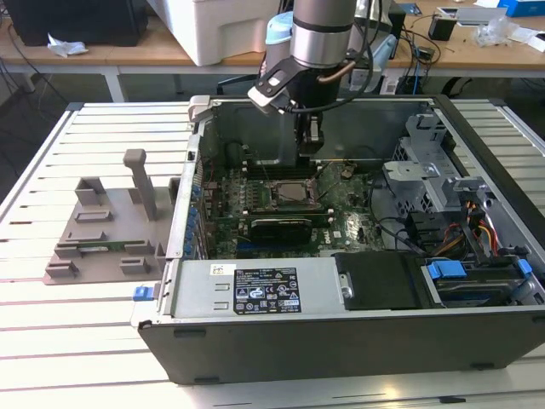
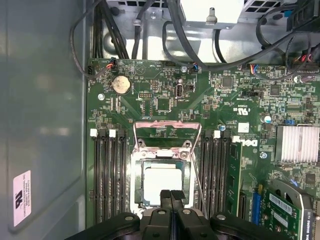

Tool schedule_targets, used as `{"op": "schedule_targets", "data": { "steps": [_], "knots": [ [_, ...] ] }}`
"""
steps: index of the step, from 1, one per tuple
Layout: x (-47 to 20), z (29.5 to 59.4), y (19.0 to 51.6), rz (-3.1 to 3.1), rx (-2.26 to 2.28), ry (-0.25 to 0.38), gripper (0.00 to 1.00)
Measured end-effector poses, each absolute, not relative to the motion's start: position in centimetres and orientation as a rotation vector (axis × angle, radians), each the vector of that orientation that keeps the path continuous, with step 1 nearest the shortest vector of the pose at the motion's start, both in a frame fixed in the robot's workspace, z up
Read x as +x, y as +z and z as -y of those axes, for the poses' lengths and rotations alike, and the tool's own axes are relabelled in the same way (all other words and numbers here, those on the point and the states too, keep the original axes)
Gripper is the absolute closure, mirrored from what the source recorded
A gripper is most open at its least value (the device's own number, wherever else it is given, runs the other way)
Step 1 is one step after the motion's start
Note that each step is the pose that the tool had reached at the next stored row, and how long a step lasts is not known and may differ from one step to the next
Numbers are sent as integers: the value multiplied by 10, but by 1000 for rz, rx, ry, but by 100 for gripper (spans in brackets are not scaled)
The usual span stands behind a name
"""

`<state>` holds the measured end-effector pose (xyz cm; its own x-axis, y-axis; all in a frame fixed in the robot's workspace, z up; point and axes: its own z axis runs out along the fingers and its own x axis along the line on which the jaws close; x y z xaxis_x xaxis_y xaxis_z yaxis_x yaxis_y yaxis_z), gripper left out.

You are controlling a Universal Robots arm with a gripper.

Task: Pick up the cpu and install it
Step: 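Place the cpu into insertion slot, then close the cpu cover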

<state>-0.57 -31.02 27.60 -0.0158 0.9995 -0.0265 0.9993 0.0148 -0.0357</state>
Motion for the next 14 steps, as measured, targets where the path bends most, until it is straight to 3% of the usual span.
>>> {"op": "schedule_targets", "data": {
  "steps": [14],
  "knots": [
    [15,310,289,2234,-2200,72,89]
  ]
}}
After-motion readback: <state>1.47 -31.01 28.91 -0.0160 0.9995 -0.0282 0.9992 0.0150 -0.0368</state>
